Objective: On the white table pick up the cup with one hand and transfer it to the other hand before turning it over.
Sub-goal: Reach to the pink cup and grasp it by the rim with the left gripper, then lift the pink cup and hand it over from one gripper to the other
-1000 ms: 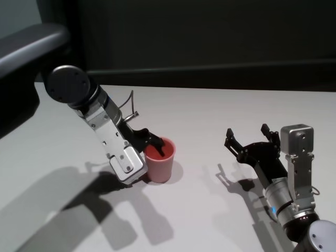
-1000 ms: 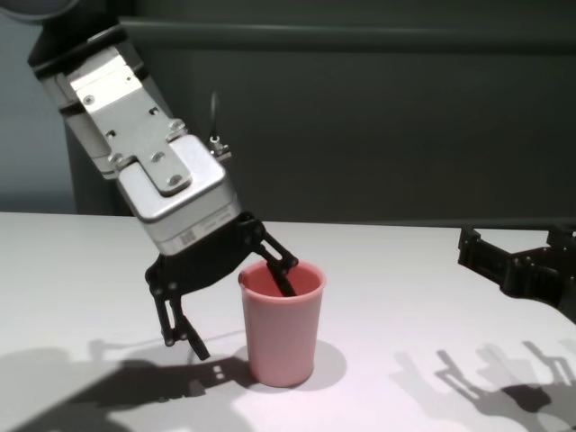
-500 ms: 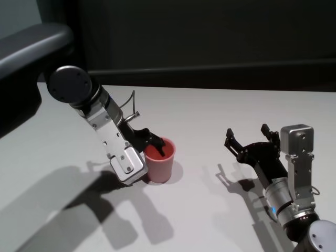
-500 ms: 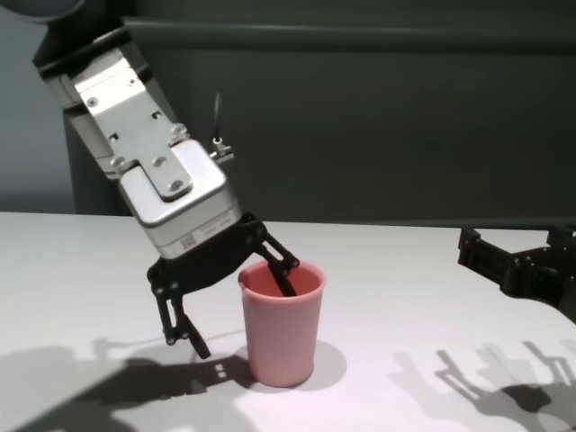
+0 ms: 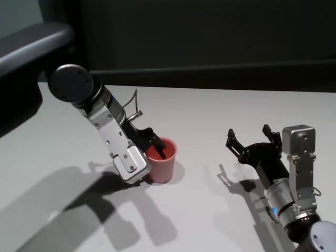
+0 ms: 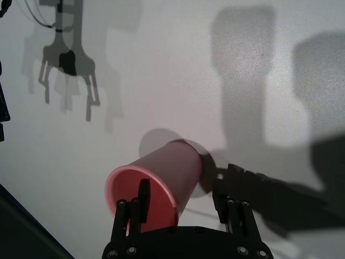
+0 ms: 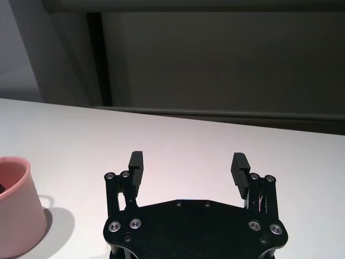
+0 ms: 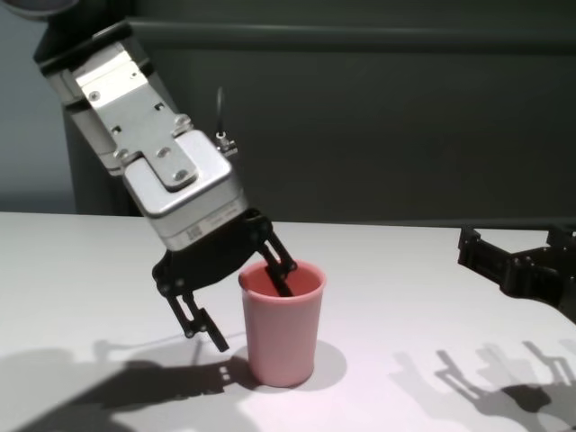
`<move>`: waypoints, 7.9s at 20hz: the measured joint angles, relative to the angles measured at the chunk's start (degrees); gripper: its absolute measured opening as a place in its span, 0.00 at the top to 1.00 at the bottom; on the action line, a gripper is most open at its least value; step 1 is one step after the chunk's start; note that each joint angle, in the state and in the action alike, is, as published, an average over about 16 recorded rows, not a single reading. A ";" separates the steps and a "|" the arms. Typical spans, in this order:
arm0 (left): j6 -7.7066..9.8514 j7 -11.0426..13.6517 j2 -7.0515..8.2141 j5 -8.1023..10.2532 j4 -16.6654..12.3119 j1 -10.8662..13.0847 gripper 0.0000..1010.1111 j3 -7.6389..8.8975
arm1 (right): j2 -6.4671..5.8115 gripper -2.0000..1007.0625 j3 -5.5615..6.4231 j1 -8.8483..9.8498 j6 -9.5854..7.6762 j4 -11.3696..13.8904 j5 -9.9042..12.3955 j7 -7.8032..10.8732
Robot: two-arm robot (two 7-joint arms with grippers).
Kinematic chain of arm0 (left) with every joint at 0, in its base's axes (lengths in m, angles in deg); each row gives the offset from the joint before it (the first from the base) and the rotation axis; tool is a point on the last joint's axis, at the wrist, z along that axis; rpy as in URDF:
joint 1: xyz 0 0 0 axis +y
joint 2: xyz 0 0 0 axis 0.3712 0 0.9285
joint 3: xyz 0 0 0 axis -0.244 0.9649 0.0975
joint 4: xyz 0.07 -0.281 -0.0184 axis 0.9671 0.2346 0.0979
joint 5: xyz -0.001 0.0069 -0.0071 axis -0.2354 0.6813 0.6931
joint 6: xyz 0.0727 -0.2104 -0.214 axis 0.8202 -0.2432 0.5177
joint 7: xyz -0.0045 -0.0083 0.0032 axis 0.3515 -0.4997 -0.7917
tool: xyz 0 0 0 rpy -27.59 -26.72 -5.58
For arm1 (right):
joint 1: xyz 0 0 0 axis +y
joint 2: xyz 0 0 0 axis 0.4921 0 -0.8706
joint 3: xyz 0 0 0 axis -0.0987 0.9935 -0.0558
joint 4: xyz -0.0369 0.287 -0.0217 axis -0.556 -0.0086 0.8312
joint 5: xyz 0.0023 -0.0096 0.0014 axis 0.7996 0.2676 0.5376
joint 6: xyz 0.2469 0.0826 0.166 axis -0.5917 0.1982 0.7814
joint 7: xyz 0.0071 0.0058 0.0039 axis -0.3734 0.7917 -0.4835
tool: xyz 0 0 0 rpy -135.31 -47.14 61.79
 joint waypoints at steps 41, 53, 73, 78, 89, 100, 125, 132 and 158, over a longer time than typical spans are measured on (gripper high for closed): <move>5.84 -6.99 3.77 10.41 -0.98 2.50 0.95 4.60 | 0.00 0.00 0.00 0.00 0.00 0.00 0.00 0.00; 9.05 -12.12 5.78 23.73 -1.53 7.04 0.95 15.09 | 0.00 0.01 0.00 0.00 0.00 0.00 0.00 0.00; 20.92 -12.10 3.23 52.85 -2.75 16.86 0.95 29.49 | 0.00 0.00 0.00 0.00 0.00 0.00 0.00 0.00; 23.35 -11.61 2.21 55.82 -3.13 18.18 0.95 30.69 | 0.00 0.00 0.00 0.00 0.00 0.00 0.00 0.00; 25.38 -10.62 0.58 57.68 -2.66 18.98 0.95 31.28 | 0.00 0.00 0.00 0.00 0.00 0.00 0.00 0.00; 25.74 -9.50 -0.71 59.52 -1.12 18.58 0.95 31.61 | 0.00 0.01 0.00 0.00 0.00 0.00 0.00 0.00; 25.88 -8.05 -1.53 62.50 0.15 17.98 0.95 31.87 | 0.00 0.00 0.00 0.00 0.00 0.00 0.00 0.00; 25.89 -8.02 -1.44 62.54 0.07 18.04 0.95 31.79 | 0.26 0.01 0.18 -0.26 0.12 0.01 0.30 0.35; 25.89 -8.16 -1.47 62.37 0.08 18.02 0.95 31.78 | 9.67 0.01 7.83 -6.54 5.20 -0.12 19.10 11.70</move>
